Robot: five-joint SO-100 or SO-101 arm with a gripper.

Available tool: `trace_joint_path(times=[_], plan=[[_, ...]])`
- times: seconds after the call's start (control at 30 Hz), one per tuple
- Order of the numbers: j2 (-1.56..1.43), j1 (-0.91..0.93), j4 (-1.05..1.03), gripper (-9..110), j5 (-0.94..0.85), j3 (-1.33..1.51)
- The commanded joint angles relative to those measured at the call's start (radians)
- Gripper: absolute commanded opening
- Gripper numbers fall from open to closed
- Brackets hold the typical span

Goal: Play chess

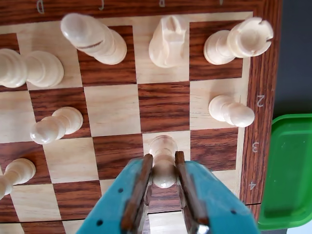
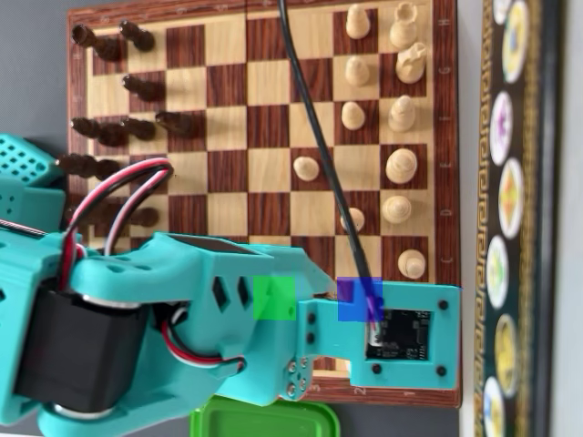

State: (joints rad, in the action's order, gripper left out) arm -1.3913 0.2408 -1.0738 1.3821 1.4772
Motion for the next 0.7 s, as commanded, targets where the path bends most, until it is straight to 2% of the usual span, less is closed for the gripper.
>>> trace_joint_path(times=[0.0, 0.67], plan=[[-0.071, 0.023, 0.005, 0, 0.003, 0.018], [-0.252, 0.055, 0.006, 0, 0.003, 0.25]])
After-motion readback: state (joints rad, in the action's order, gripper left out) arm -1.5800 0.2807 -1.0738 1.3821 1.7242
